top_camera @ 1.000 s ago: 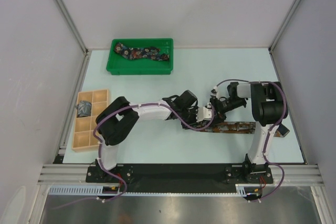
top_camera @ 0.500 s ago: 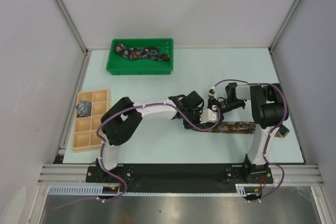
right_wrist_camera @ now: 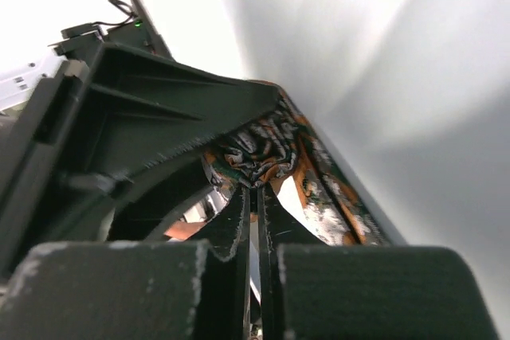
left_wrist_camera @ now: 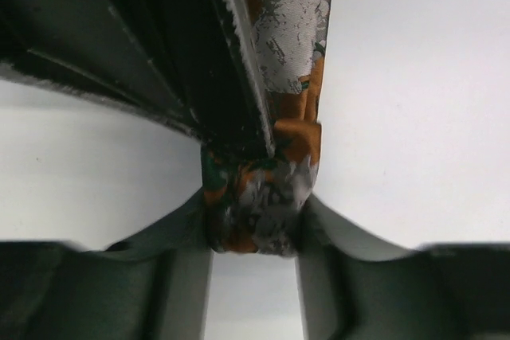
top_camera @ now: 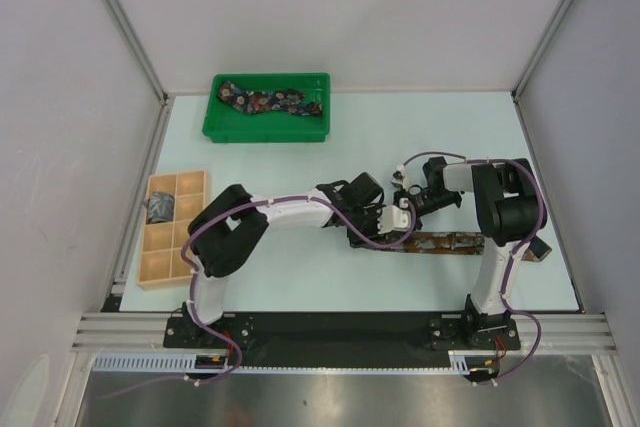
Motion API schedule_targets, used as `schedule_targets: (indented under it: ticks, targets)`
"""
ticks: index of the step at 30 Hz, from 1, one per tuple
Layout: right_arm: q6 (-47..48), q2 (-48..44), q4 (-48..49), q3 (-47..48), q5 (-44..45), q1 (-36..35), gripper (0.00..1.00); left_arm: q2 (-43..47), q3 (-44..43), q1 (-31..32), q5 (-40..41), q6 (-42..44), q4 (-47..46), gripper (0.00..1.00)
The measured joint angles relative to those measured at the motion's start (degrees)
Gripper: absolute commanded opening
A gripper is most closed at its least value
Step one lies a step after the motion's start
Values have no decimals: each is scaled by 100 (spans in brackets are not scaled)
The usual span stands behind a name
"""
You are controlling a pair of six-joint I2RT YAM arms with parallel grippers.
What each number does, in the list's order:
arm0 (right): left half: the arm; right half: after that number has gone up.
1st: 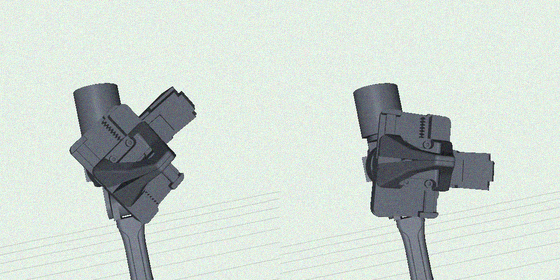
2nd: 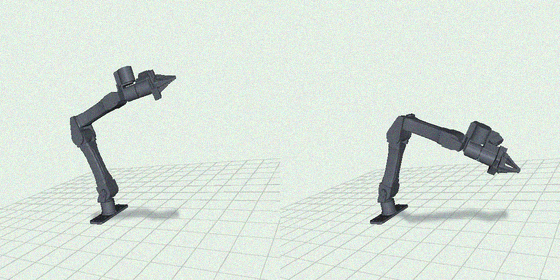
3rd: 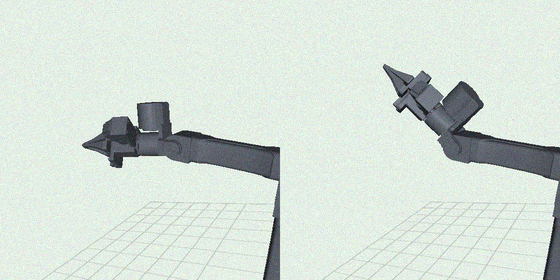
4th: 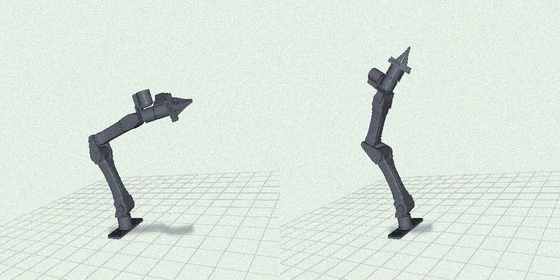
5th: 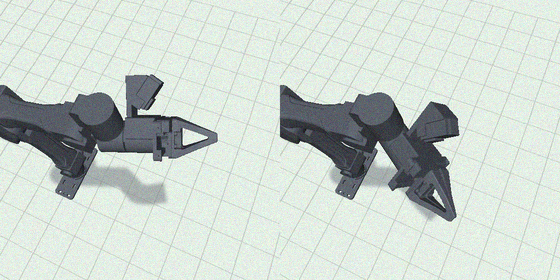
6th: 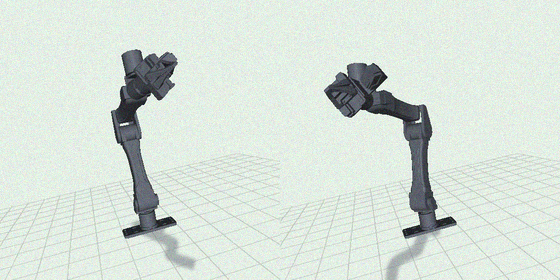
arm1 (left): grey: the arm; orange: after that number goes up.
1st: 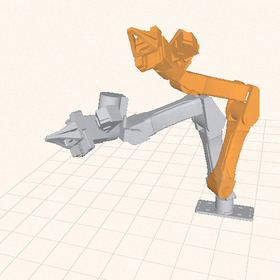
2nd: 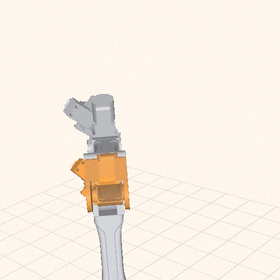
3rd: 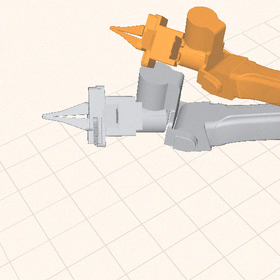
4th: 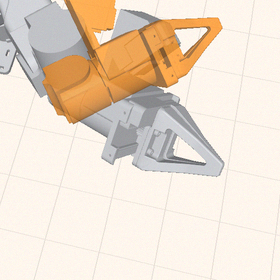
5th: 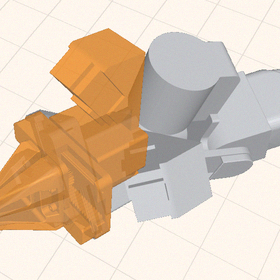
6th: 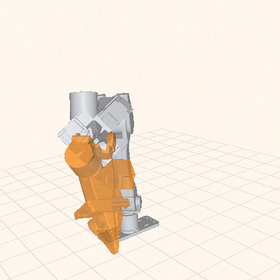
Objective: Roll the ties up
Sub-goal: Roll the tie at the center of the board.
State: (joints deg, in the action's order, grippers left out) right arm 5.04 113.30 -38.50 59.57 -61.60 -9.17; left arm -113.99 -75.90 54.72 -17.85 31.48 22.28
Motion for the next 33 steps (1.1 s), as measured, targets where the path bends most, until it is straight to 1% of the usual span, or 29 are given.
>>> schedule_targets:
  ticks: [1,2,4,7,9,13,20,23,24,26,27,29,30,32,33]
  targets:
    - [-9,2,2,0,42,4,0,42,90,-39,-92,-15,-103,60]
    - [-13,7,2,0,127,17,0,118,258,-120,-210,-72,-245,67]
    - [-39,15,-4,-13,271,55,0,339,612,-326,-409,-164,-442,75]
    - [-59,52,-28,-46,503,138,0,680,1163,-599,-717,-345,-815,81]
    - [-61,59,-44,-66,675,164,0,866,1539,-717,-920,-485,-1235,82]
    - [-61,52,-76,-48,796,131,0,946,1976,-710,-1270,-645,-2044,87]
    - [-59,-87,-249,114,1266,-109,0,835,2173,-706,-1707,-1054,-3097,87]
    - [-59,-92,-308,168,1355,-164,0,636,2142,-691,-1832,-1233,-3432,81]
    - [-59,-92,-319,177,1370,-175,0,531,2096,-682,-1856,-1285,-3469,75]
    - [-61,-90,-321,186,1379,-184,0,365,1930,-651,-1902,-1342,-3528,69]
    - [-66,-85,-323,186,1375,-184,0,267,1801,-623,-1904,-1346,-3517,63]
    - [-94,-72,-319,188,1360,-184,0,140,1609,-560,-1875,-1346,-3449,56]
    - [-105,-63,-319,192,1351,-184,0,114,1550,-529,-1853,-1338,-3383,49]
    - [-144,-44,-315,197,1318,-186,0,103,1473,-481,-1790,-1296,-3226,42]
    - [-173,-26,-306,199,1298,-188,0,103,1436,-459,-1755,-1261,-3128,35]
